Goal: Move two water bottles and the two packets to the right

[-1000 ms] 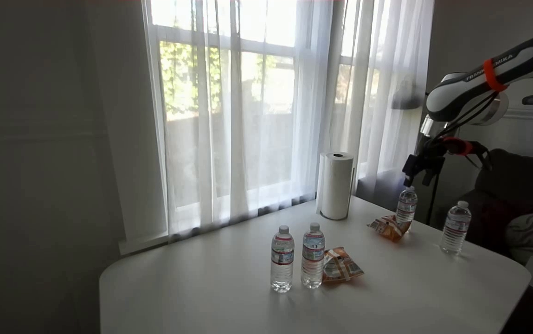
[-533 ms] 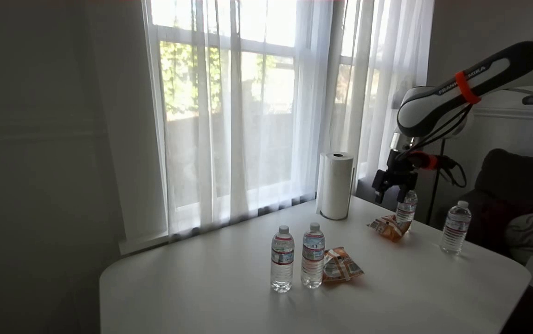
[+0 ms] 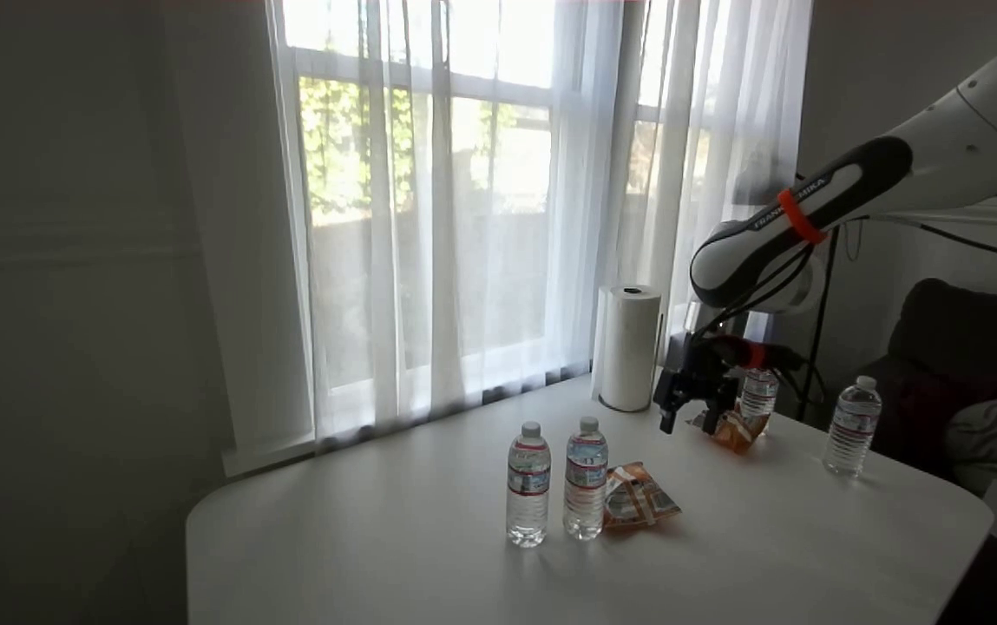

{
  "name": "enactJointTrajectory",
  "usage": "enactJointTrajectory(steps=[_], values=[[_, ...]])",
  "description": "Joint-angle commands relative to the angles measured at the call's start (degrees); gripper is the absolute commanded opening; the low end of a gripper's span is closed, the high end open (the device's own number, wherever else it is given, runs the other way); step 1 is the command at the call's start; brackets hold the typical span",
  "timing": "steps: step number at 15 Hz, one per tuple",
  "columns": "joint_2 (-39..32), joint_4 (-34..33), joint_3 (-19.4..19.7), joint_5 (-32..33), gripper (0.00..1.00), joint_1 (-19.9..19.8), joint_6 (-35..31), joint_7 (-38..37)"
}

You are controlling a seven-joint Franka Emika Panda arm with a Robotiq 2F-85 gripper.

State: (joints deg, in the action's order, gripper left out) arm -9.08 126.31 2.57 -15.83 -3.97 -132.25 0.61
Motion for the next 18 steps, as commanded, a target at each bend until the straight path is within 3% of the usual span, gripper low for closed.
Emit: enactJointTrajectory(steps=[1, 11, 12, 13, 15, 18], values=[[-5.19, -2.95, -1.39, -5.44, 1.0, -0.85, -0.47, 4.23], [-13.7, -7.25, -5.75, -14.48, 1.0, -4.12, -1.02, 17.63], [-14.18, -7.57, -6.12, -14.96, 0.92, -4.5, -0.82, 18.49], [-14.62, -7.96, -6.4, -15.34, 0.76, -4.8, -0.72, 19.17], [-15.32, -8.44, -6.82, -15.58, 0.57, -5.29, -0.96, 20.47], [-16.12, -8.84, -7.0, -14.6, 0.36, -5.5, -1.46, 21.4]])
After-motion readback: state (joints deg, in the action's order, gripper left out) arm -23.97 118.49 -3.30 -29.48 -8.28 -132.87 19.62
